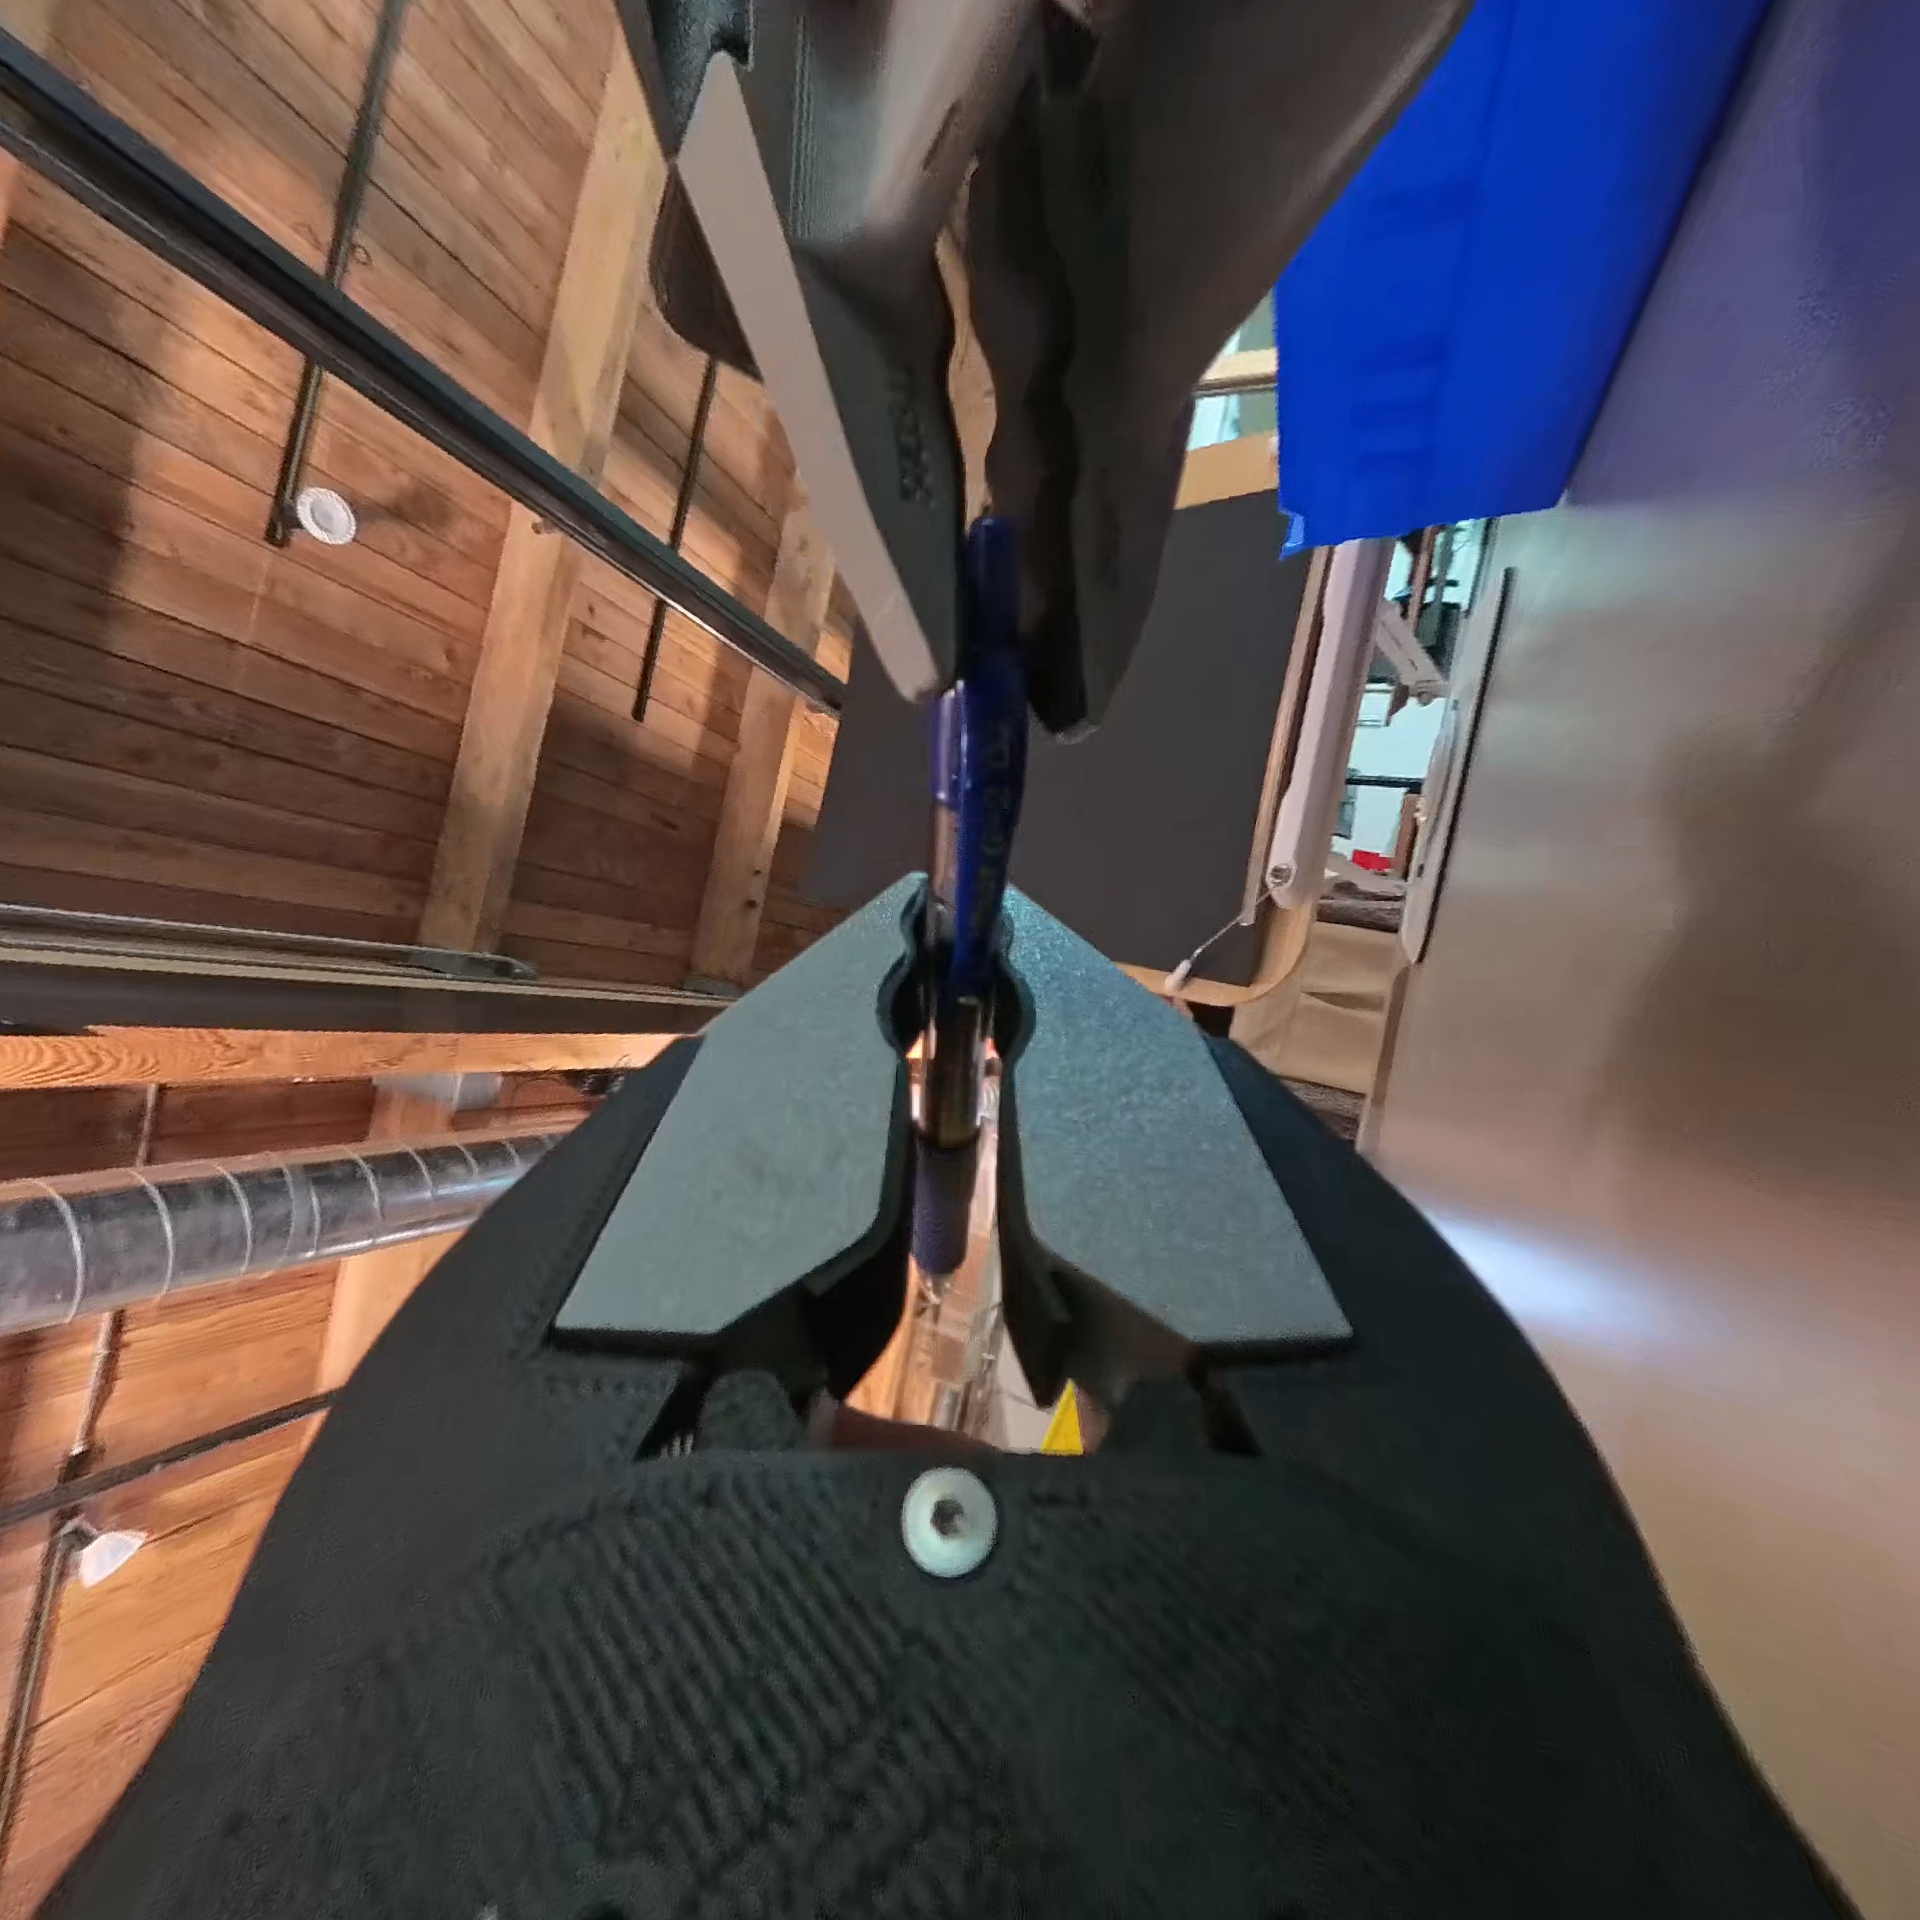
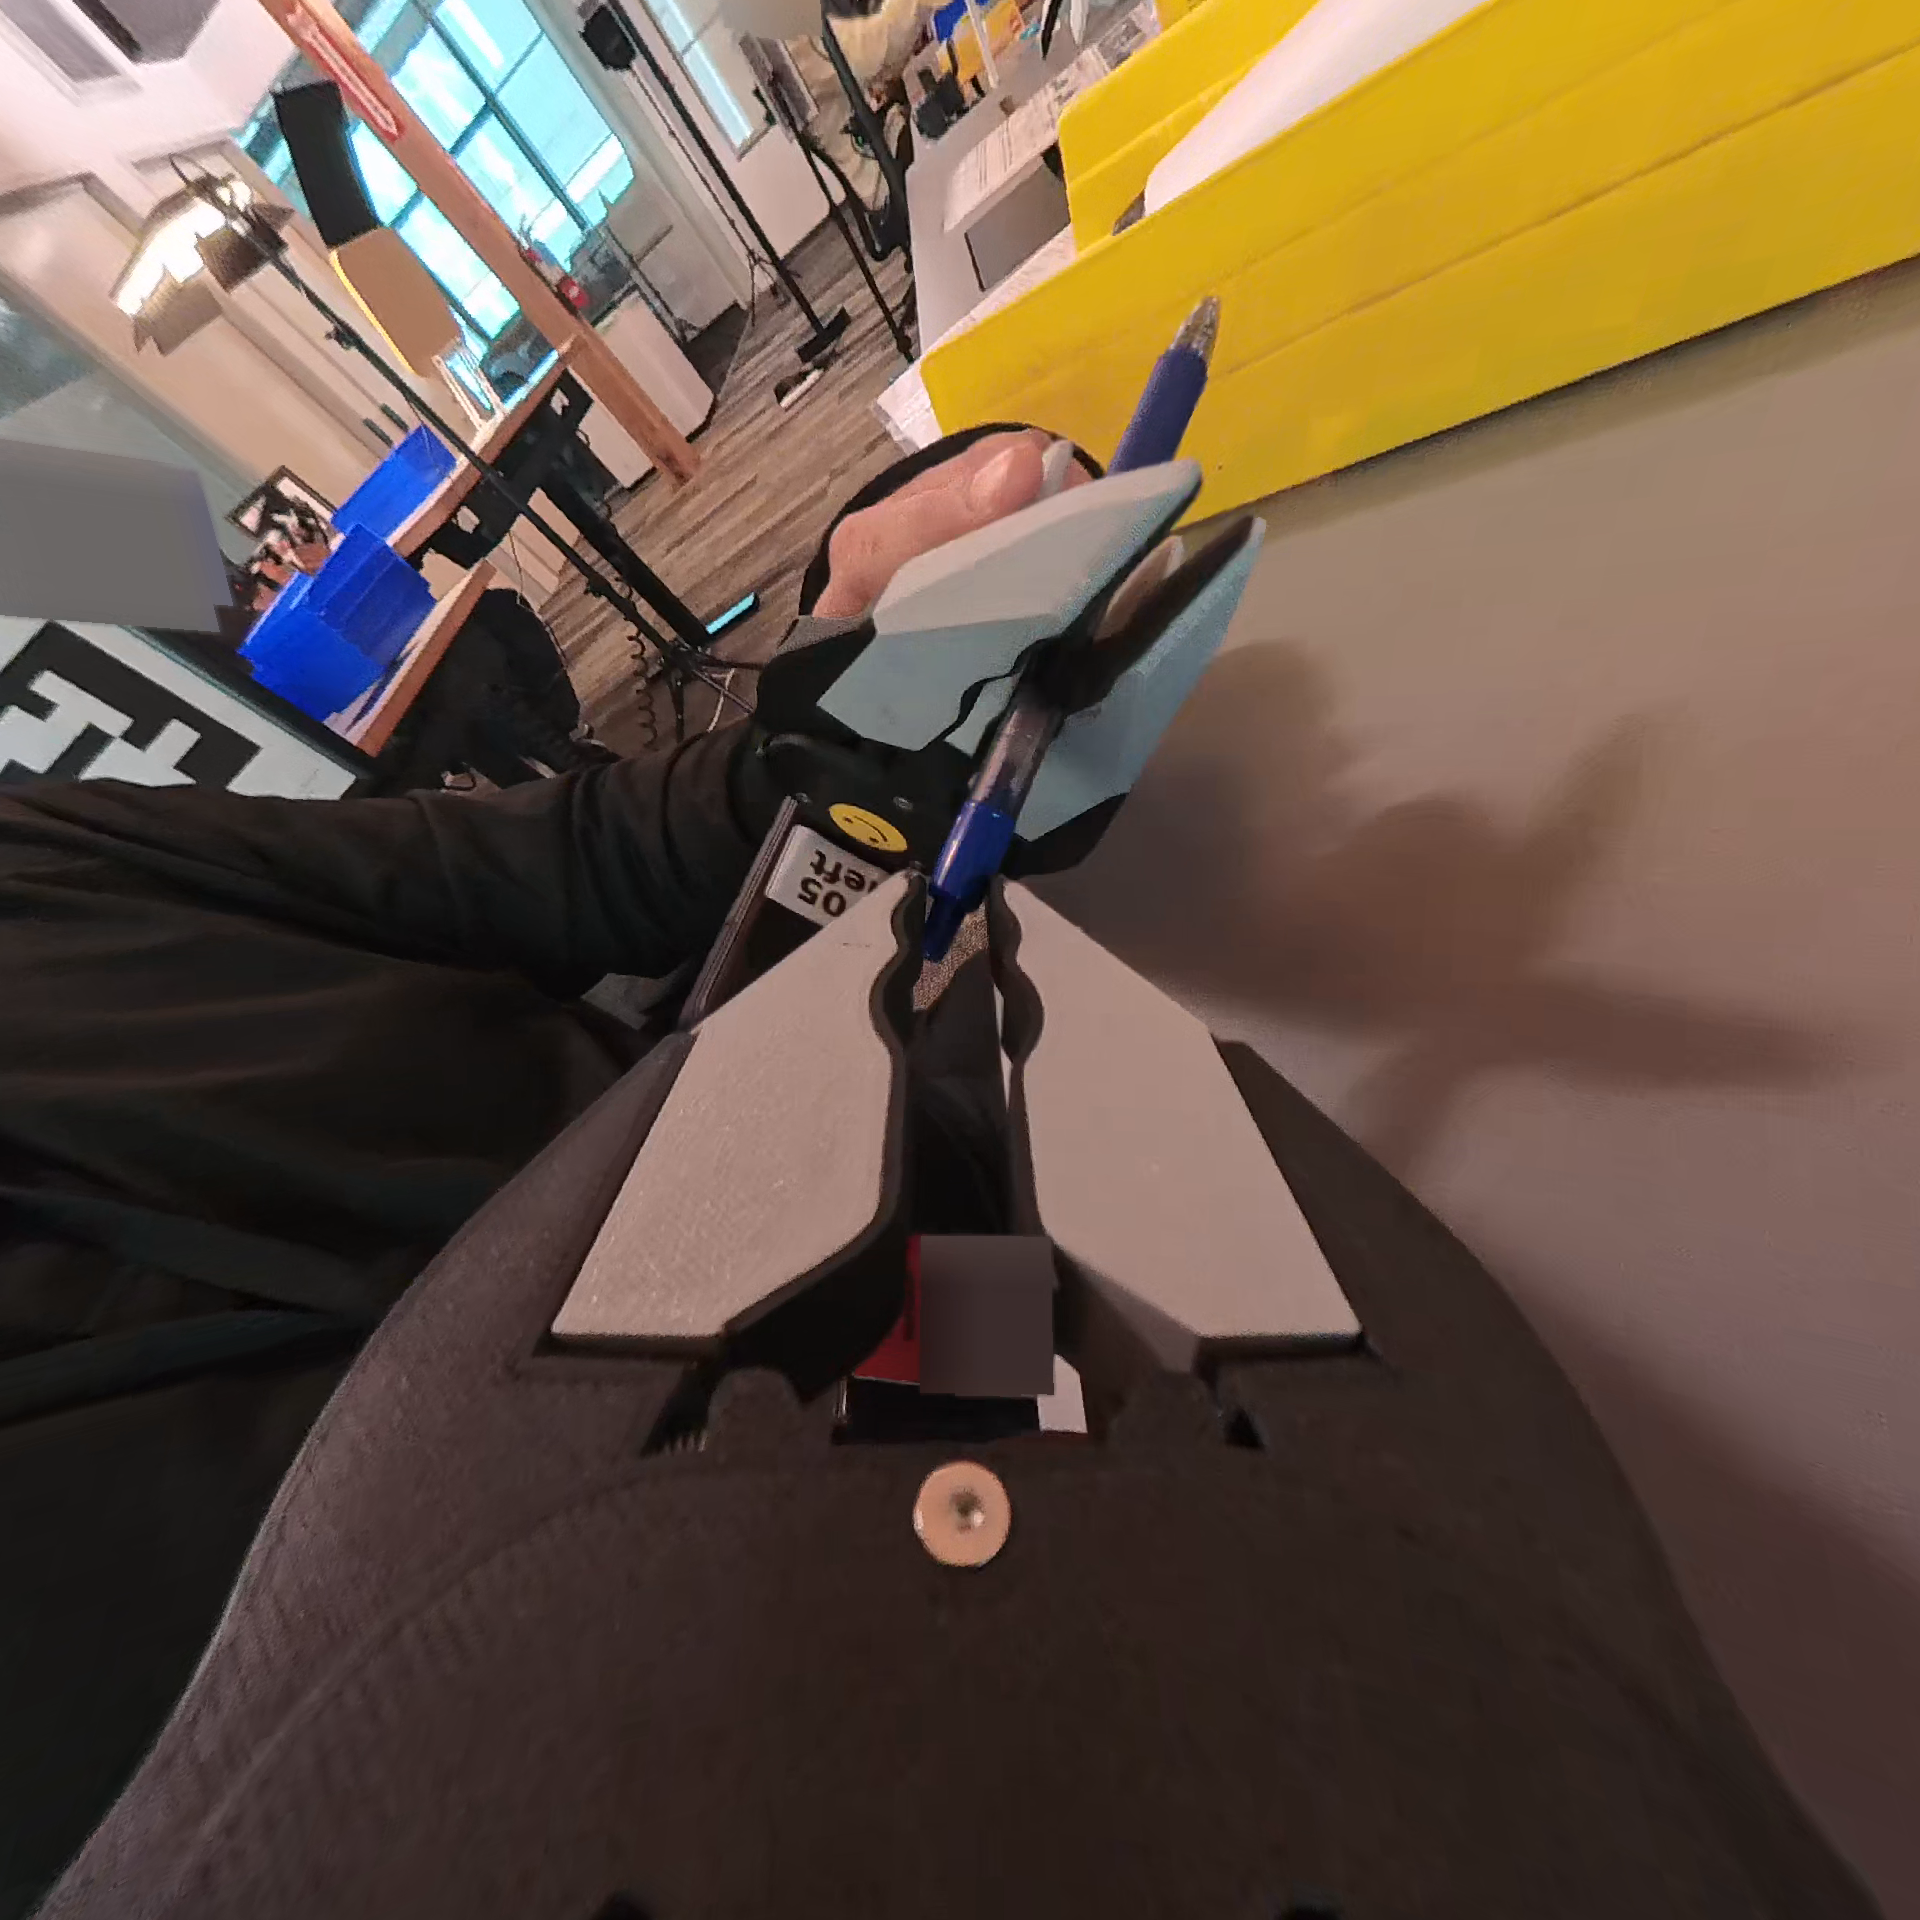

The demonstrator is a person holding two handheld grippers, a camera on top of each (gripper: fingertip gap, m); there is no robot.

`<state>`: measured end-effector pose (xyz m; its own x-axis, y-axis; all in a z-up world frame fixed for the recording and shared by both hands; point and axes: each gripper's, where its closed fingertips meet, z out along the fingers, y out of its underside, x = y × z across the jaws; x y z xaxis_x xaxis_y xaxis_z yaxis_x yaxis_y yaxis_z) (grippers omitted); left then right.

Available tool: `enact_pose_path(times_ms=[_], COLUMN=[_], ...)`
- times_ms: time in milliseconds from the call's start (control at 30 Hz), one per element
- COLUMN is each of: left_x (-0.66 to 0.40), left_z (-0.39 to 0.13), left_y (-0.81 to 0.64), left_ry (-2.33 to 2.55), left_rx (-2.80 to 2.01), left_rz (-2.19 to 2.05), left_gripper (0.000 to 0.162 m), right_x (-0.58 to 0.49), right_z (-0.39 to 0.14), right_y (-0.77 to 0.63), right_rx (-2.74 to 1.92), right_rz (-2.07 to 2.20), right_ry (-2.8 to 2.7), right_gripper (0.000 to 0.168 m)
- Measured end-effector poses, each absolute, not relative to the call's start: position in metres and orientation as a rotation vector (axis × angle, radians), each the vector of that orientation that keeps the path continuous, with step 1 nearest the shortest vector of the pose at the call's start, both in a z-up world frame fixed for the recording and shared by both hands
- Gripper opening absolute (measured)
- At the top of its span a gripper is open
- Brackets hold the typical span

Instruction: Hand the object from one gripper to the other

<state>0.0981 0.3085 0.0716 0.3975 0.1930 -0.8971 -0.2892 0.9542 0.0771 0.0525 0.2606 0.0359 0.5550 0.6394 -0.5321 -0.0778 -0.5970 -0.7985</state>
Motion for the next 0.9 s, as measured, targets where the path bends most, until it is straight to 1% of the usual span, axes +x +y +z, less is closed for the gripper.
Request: enact_pose_path(times_ms=[100,300,333,367,400,500,600,667,700,767,900], left_x=[0.1,0.106,0.107,0.107,0.107,0.107,0.109,0.111,0.112,0.112,0.112], left_z=[0.068,0.052,0.05,0.05,0.05,0.051,0.048,0.043,0.042,0.042,0.042], left_y=[0.306,0.285,0.282,0.281,0.282,0.284,0.289,0.292,0.292,0.291,0.294], left_ry=[1.137,1.205,1.208,1.206,1.212,1.215,1.237,1.261,1.26,1.264,1.252], left_rx=[-0.083,0.029,0.041,0.041,0.034,0.02,0.005,0.001,0.008,0.006,-0.033], left_rz=[0.314,0.307,0.307,0.3,0.294,0.291,0.313,0.345,0.357,0.348,0.302], left_gripper=[0.004,0.004,0.004,0.004,0.004,0.004,0.003,0.003,0.004,0.004,0.006], right_x=[0.053,0.047,0.046,0.045,0.044,0.039,0.037,0.035,0.034,0.036,0.04], right_z=[0.034,0.028,0.025,0.021,0.017,0.016,0.012,0.009,0.008,0.006,0.005], right_y=[0.257,0.253,0.254,0.254,0.254,0.256,0.26,0.26,0.261,0.263,0.264], right_rx=[-1.984,-2.015,-2.029,-2.045,-2.056,-2.047,-2.053,-2.065,-2.065,-2.07,-2.07], right_rz=[1.099,1.132,1.124,1.112,1.103,1.143,1.157,1.168,1.17,1.149,1.124], right_ry=[-0.473,-0.495,-0.495,-0.504,-0.514,-0.497,-0.465,-0.464,-0.458,-0.45,-0.456], right_gripper=[0.009,0.027,0.025,0.016,0.013,0.013,0.023,0.025,0.025,0.016,0.014])
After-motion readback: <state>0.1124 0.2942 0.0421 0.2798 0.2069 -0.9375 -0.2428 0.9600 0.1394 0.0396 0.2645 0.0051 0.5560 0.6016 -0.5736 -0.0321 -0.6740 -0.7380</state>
